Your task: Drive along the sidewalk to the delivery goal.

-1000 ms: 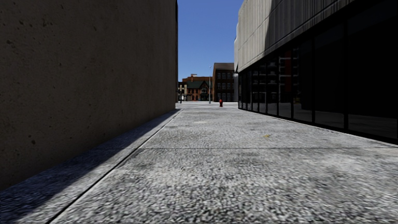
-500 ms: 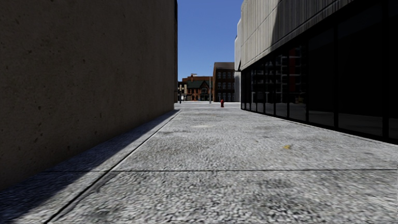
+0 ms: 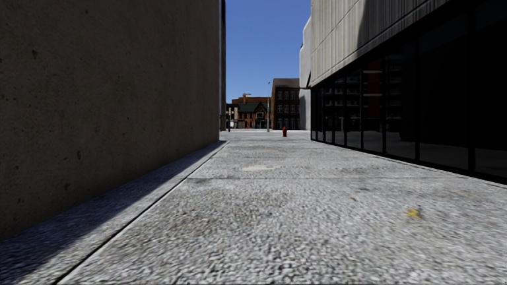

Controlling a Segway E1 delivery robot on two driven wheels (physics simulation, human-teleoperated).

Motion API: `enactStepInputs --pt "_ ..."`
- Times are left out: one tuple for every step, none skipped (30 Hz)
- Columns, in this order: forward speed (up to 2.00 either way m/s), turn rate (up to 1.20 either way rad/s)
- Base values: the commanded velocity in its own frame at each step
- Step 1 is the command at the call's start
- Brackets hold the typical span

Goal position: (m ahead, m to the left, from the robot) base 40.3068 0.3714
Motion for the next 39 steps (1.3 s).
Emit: enactStepInputs --pt "2.0 0.0" --pt "2.0 0.0" --pt "2.0 0.0" --pt "2.0 0.0" --pt "2.0 0.0" --pt "2.0 0.0" --pt "2.0 0.0" --pt "2.0 0.0" --pt "2.0 0.0" --pt "2.0 0.0" --pt "2.0 0.0" --pt "2.0 0.0" --pt "2.0 0.0" --pt "2.0 0.0" --pt "2.0 0.0" --pt "2.0 0.0" --pt "2.0 0.0" --pt "2.0 0.0" --pt "2.0 0.0" --pt "2.0 0.0" --pt "2.0 0.0" --pt "2.0 0.0" --pt "2.0 0.0" --pt "2.0 0.0" --pt "2.0 0.0" --pt "2.0 0.0" --pt "2.0 0.0" --pt "2.0 0.0" --pt "2.0 0.0" --pt "2.0 0.0" --pt "2.0 0.0" --pt "2.0 0.0" --pt "2.0 0.0" --pt "2.0 0.0" --pt "2.0 0.0" --pt "2.0 0.0" --pt "2.0 0.0" --pt "2.0 0.0" --pt "2.0 0.0"
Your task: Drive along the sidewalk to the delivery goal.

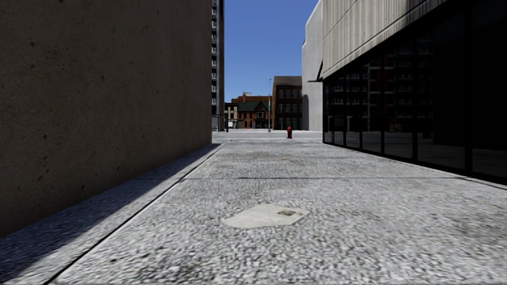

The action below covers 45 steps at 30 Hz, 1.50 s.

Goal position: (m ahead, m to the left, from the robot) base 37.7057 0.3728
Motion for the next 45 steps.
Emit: enactStepInputs --pt "2.0 0.0" --pt "2.0 0.0" --pt "2.0 0.0" --pt "2.0 0.0" --pt "2.0 0.0" --pt "2.0 0.0" --pt "2.0 0.0" --pt "2.0 0.0" --pt "2.0 0.0" --pt "2.0 0.0" --pt "2.0 0.0" --pt "2.0 0.0" --pt "2.0 0.0" --pt "2.0 0.0" --pt "2.0 0.0" --pt "2.0 0.0" --pt "2.0 0.0" --pt "2.0 0.0" --pt "2.0 0.0" --pt "2.0 0.0" --pt "2.0 0.0" --pt "2.0 0.0" --pt "2.0 0.0" --pt "2.0 0.0" --pt "2.0 0.0" --pt "2.0 0.0" --pt "2.0 0.0" --pt "2.0 0.0" --pt "2.0 0.0" --pt "2.0 0.0" --pt "2.0 0.0" --pt "2.0 0.0" --pt "2.0 0.0" --pt "2.0 0.0" --pt "2.0 0.0" --pt "2.0 0.0" --pt "2.0 0.0" --pt "2.0 0.0" --pt "2.0 0.0" --pt "2.0 0.0" --pt "2.0 0.0" --pt "2.0 0.0" --pt "2.0 0.0" --pt "2.0 0.0" --pt "2.0 0.0"
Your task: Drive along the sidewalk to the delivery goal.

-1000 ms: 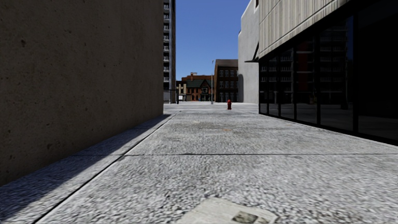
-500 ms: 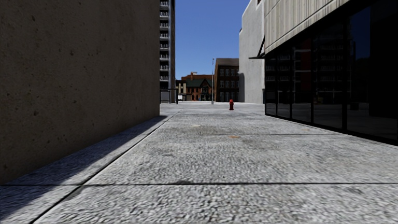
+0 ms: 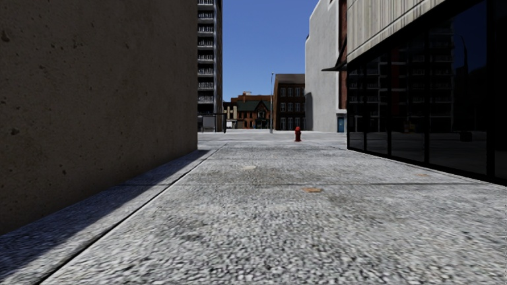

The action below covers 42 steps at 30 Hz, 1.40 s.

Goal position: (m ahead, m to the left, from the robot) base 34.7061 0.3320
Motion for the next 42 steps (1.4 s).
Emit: enactStepInputs --pt "2.0 0.0" --pt "2.0 0.0" --pt "2.0 0.0" --pt "2.0 0.0" --pt "2.0 0.0" --pt "2.0 0.0" --pt "2.0 0.0" --pt "2.0 0.0" --pt "2.0 0.0" --pt "2.0 0.0" --pt "2.0 0.0" --pt "2.0 0.0" --pt "2.0 0.0" --pt "2.0 0.0" --pt "2.0 0.0" --pt "2.0 0.0" --pt "2.0 0.0" --pt "2.0 0.0" --pt "2.0 0.0" --pt "2.0 0.0" --pt "2.0 0.0" --pt "2.0 0.0" --pt "2.0 0.0" --pt "2.0 0.0" --pt "2.0 0.0" --pt "2.0 0.0" --pt "2.0 0.0" --pt "2.0 0.0" --pt "2.0 0.0" --pt "2.0 0.0" --pt "2.0 0.0" --pt "2.0 0.0" --pt "2.0 0.0" --pt "2.0 0.0" --pt "2.0 0.0" --pt "2.0 0.0" --pt "2.0 0.0" --pt "2.0 0.0" --pt "2.0 0.0" --pt "2.0 0.0" --pt "2.0 0.0" --pt "2.0 0.0"
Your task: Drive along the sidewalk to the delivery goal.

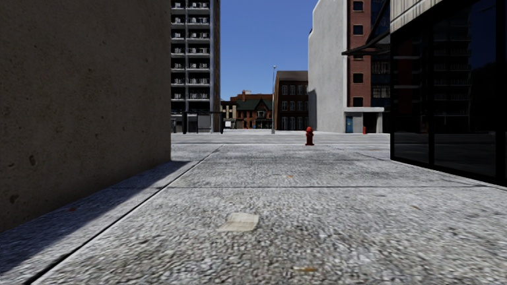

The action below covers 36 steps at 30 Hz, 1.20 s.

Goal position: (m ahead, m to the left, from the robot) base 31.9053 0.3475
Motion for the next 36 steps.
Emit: enactStepInputs --pt "2.0 0.0" --pt "2.0 0.0" --pt "2.0 0.0" --pt "2.0 0.0" --pt "2.0 0.0" --pt "2.0 0.0" --pt "2.0 0.0" --pt "2.0 0.0" --pt "2.0 0.0" --pt "2.0 0.0" --pt "2.0 0.0" --pt "2.0 0.0" --pt "2.0 0.0" --pt "2.0 0.0" --pt "2.0 0.0" --pt "2.0 0.0" --pt "2.0 0.0" --pt "2.0 0.0" --pt "2.0 0.0" --pt "2.0 0.0" --pt "2.0 0.0" --pt "2.0 0.0" --pt "2.0 0.0" --pt "2.0 0.0" --pt "2.0 0.0" --pt "2.0 0.0" --pt "2.0 0.0" --pt "2.0 0.0" --pt "2.0 0.0" --pt "2.0 0.0" --pt "2.0 0.0" --pt "2.0 0.0" --pt "2.0 0.0" --pt "2.0 0.0" --pt "2.0 0.0" --pt "2.0 0.0"
